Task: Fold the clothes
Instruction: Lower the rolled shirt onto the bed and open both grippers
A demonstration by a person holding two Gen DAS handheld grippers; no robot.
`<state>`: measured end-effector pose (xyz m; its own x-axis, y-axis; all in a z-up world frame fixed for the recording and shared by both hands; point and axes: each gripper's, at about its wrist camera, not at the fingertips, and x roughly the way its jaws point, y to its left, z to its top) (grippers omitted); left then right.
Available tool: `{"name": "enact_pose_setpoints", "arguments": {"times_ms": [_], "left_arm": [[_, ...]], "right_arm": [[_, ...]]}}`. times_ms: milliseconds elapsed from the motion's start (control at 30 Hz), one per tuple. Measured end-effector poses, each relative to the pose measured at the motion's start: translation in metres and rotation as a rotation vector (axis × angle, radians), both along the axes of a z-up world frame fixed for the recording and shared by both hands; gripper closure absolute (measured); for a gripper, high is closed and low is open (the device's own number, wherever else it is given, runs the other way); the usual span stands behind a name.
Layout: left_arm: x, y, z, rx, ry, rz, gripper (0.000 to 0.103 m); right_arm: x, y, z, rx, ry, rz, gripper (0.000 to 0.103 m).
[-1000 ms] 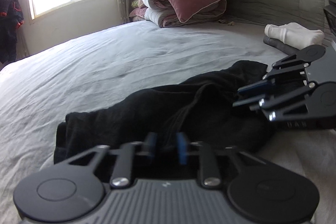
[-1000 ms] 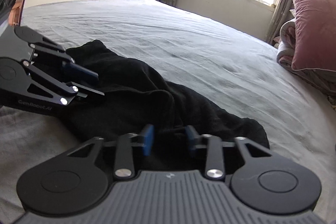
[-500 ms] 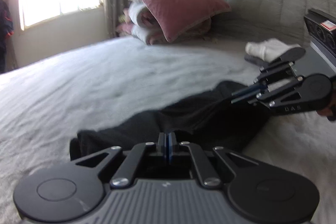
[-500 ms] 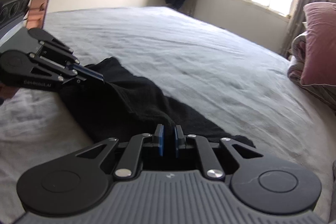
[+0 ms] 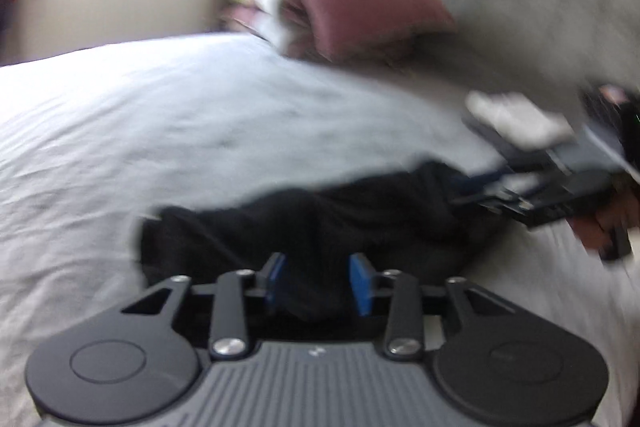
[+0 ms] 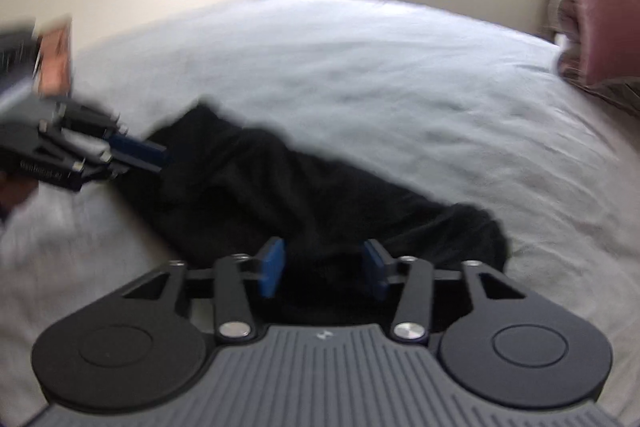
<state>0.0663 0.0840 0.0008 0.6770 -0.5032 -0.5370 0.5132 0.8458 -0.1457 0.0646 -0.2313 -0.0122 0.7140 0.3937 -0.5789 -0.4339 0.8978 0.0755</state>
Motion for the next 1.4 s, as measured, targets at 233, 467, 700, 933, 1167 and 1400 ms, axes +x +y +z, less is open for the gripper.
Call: {"name": "enact_pose_setpoints", "arguments": {"times_ms": [233,467,700,933,1167,1400], "left_arm": [[0.039,0.017,-0.02,0.019,0.011,0.345,0.035],[0.045,0.003,-0.047,0.11,0.007,0.349,0.066],[0.044,0.008,-0.041,0.16,-0.03,0.411,0.087],[0.038,0.008,-0.025,0.168,-0.081,0.475,0.051],[0.016,-0.017,0.002,0.079,-0.233,0.397,0.059],[0.018,-0.078,-0.038,0.215,-0.163,0.146,0.066]], "right_arm": [[0.022,-0.051,-0.018,0.149,0.028,-0.401,0.05],[0.031,-0.047,-0.049,0.268,0.059,-0.447,0.089],[0.024,-0.045,-0.03,0.116,-0.072,-0.487,0.091],[0.025,-0.032,-0.036,0.009,-0.075,-0.522,0.061],[0.009,0.003,-0.014,-0.03,-0.215,-0.442,0.061],[0.004,0.039,-0.026,-0.061,-0.188,-0.268,0.061]]}}
